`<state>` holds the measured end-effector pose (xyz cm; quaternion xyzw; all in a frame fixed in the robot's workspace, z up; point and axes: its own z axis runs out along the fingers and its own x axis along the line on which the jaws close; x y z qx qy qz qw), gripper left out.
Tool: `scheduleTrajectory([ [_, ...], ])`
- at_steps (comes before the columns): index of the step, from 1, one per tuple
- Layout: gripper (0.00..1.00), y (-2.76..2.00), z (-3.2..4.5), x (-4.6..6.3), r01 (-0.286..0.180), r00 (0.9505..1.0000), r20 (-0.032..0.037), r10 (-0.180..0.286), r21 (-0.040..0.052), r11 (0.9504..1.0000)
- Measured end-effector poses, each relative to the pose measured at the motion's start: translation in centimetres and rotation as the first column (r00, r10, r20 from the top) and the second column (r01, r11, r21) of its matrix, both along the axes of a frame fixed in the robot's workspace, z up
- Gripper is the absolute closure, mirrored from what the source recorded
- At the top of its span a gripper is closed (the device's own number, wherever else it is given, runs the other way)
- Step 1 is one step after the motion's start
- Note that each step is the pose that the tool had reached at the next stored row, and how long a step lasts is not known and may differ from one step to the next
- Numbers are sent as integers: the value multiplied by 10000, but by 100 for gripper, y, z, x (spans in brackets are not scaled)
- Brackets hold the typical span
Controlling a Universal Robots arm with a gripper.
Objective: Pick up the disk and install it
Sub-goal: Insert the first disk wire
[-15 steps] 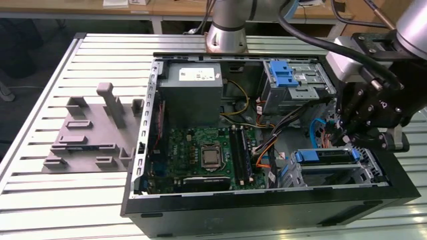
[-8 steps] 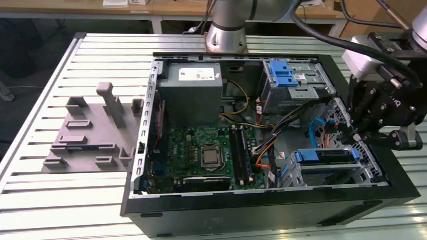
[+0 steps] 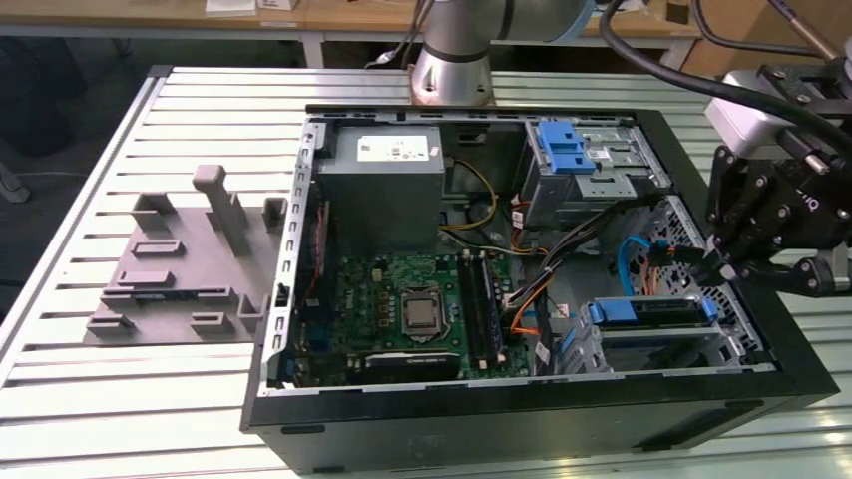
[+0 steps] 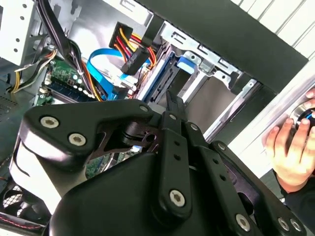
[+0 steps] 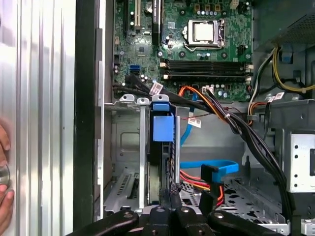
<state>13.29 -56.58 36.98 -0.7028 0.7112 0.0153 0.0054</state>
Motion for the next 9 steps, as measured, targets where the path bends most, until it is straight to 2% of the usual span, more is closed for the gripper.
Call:
scheduleTrajectory([
  [6, 88, 43, 1, 11, 176, 9998, 0, -176, -3, 9998],
  [9, 88, 85, 1, 12, 228, 9997, 0, -228, -3, 9997],
])
